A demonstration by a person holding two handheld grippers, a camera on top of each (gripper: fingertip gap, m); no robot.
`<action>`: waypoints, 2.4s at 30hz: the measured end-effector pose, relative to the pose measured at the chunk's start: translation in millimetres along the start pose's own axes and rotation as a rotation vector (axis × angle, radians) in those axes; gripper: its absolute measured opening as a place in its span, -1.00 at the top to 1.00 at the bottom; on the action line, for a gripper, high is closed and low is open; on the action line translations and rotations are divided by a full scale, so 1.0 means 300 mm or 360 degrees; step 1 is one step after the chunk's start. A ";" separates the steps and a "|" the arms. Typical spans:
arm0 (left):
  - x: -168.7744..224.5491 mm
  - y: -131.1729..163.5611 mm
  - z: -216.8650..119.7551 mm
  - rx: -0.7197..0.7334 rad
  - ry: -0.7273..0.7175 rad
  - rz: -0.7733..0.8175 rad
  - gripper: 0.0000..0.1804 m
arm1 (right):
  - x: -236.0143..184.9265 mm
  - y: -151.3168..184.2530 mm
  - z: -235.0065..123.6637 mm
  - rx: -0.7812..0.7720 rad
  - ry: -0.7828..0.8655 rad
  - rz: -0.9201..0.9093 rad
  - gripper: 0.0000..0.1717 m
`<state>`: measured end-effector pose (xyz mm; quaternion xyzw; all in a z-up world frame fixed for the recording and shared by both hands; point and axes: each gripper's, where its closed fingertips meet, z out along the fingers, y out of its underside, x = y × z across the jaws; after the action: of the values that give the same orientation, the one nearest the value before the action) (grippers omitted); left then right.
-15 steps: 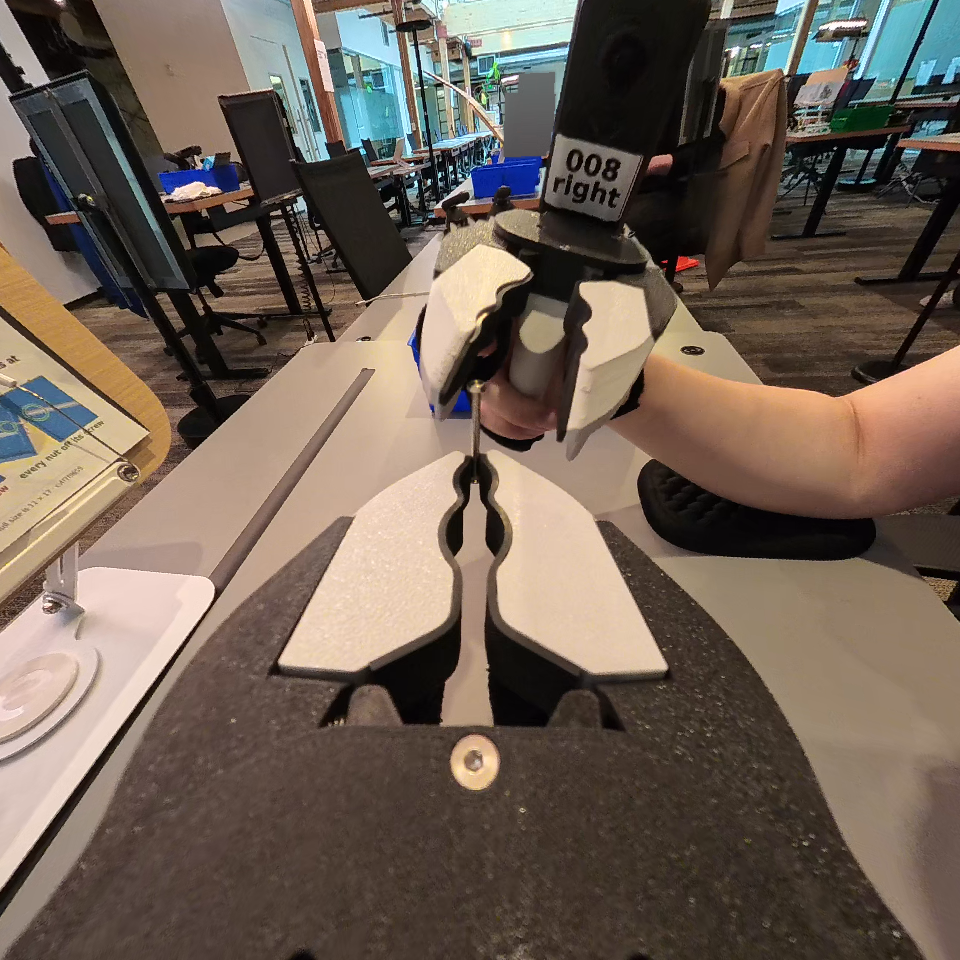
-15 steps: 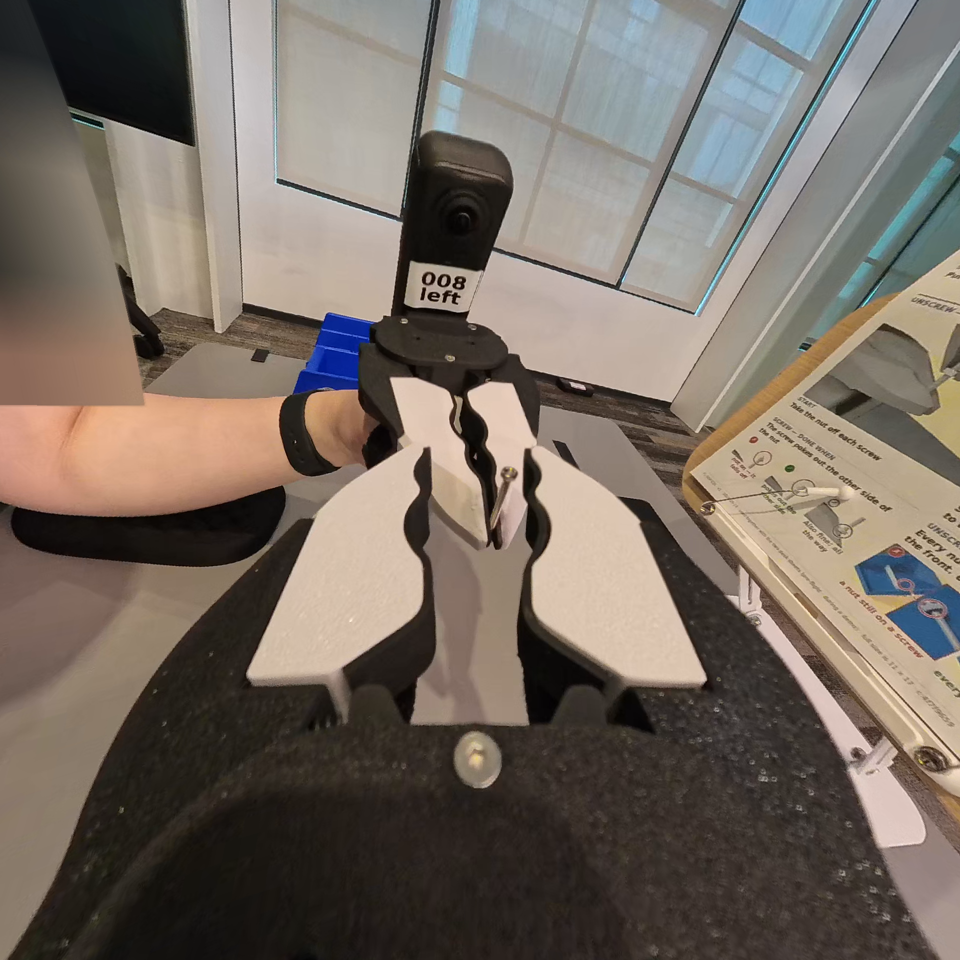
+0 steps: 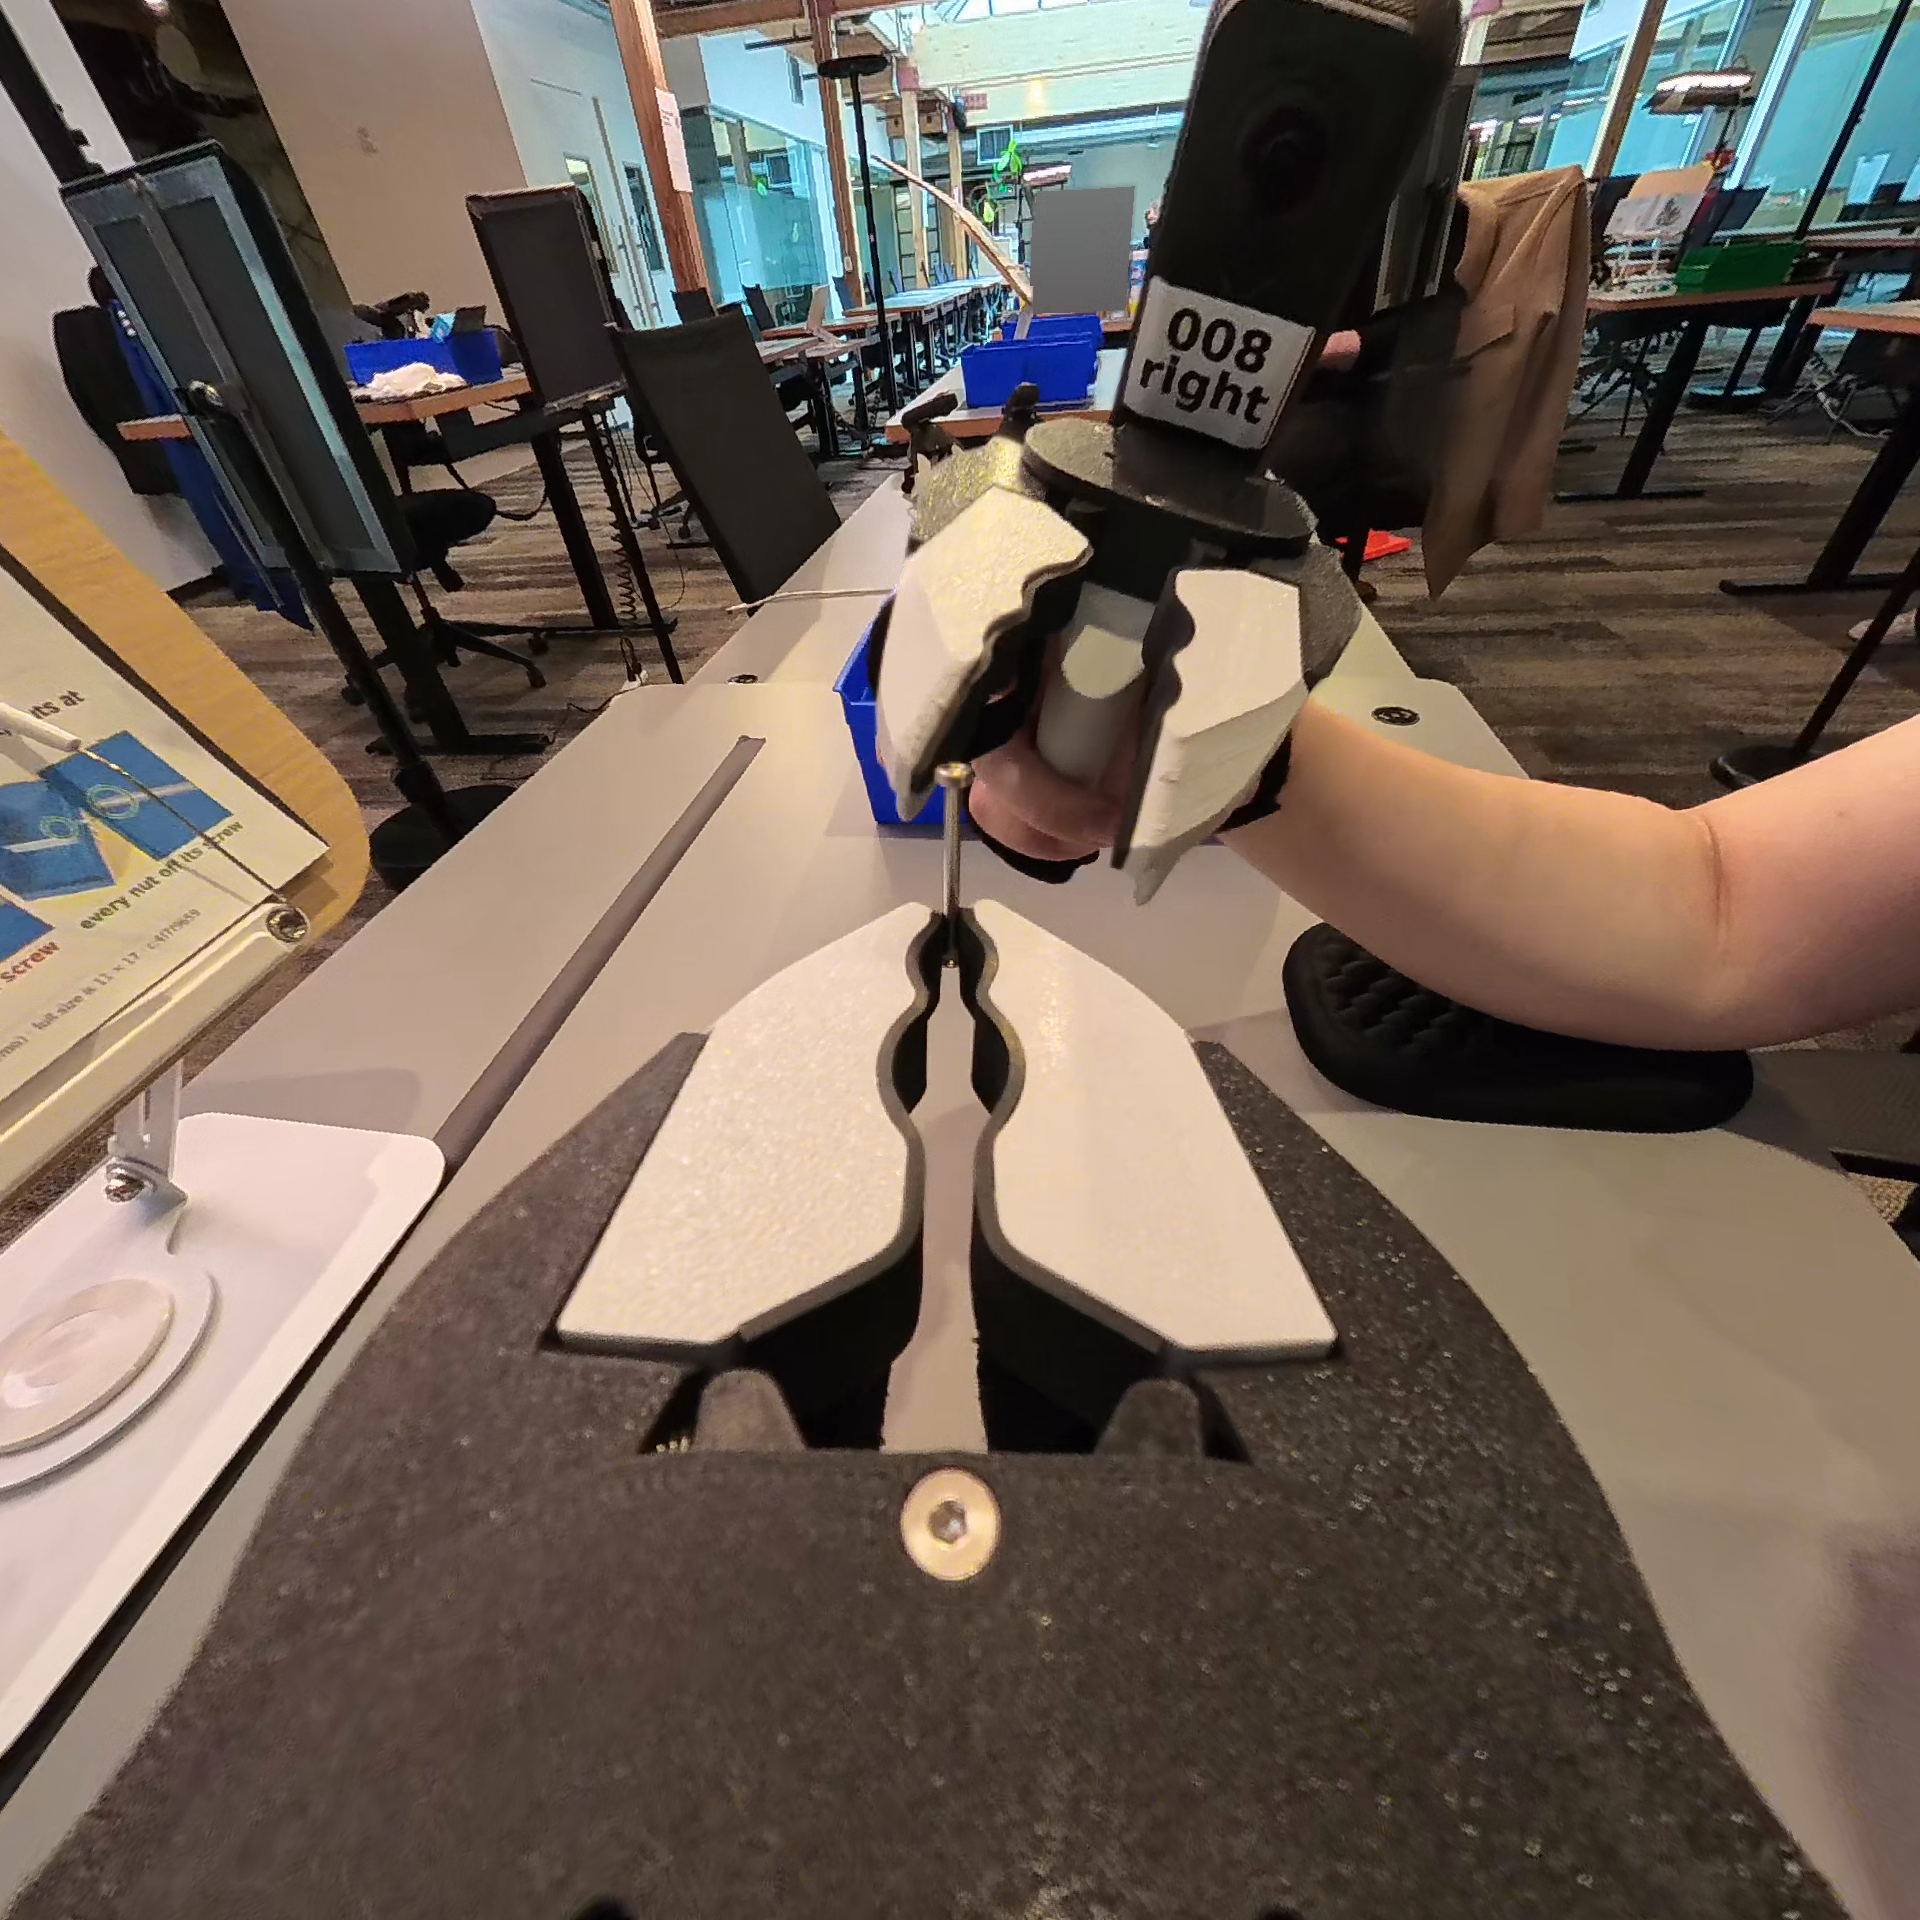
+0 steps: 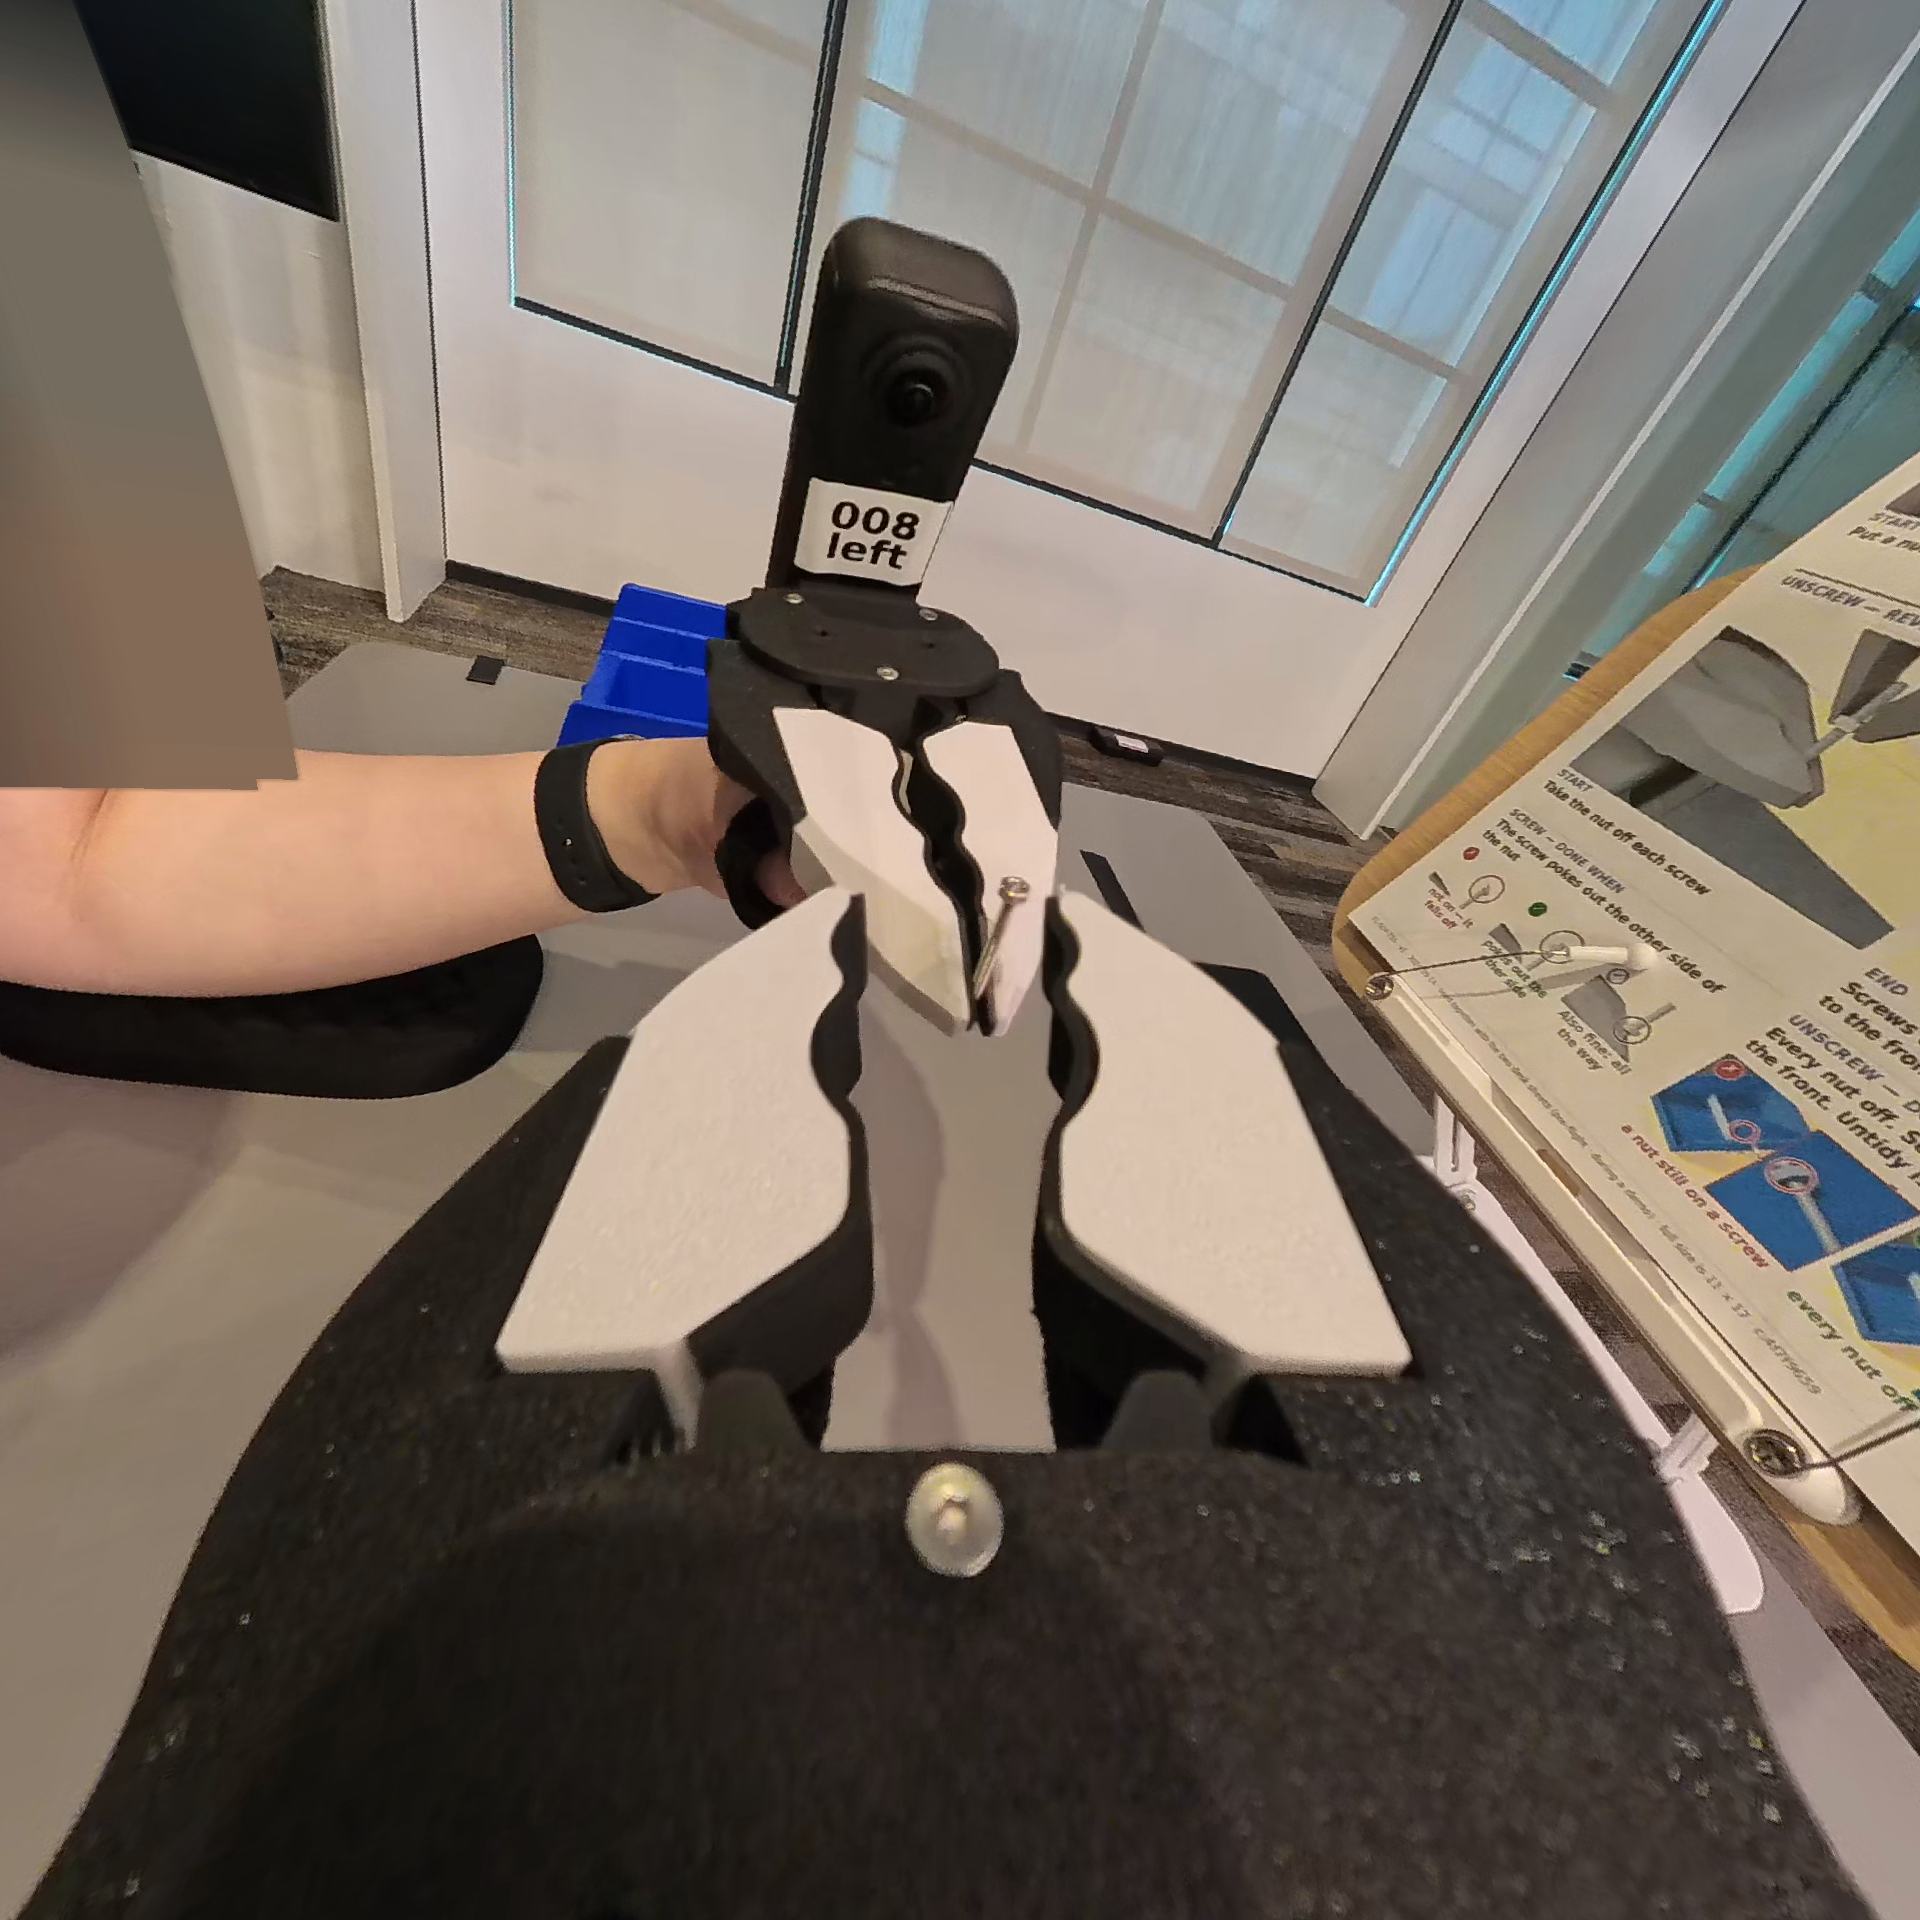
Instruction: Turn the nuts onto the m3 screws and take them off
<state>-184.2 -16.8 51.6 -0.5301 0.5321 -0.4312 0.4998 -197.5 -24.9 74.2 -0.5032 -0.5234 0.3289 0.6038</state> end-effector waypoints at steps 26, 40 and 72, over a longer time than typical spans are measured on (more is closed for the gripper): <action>0.025 -0.030 -0.012 0.0042 0.0037 0.0037 0.97 | -0.037 -0.023 0.031 0.0058 -0.0070 0.0007 0.53; 0.063 -0.069 0.005 0.0159 0.0126 0.0024 0.98 | -0.035 -0.060 0.067 0.0164 0.0025 -0.0026 0.23; -0.024 -0.085 -0.055 0.0257 -0.0043 -0.0065 0.98 | -0.020 -0.060 0.059 0.0171 0.0066 -0.0011 0.19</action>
<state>-197.5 -12.4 79.5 -0.5046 0.4778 -0.4757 0.5393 -218.2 -30.8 88.7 -0.4750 -0.4941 0.3440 0.6418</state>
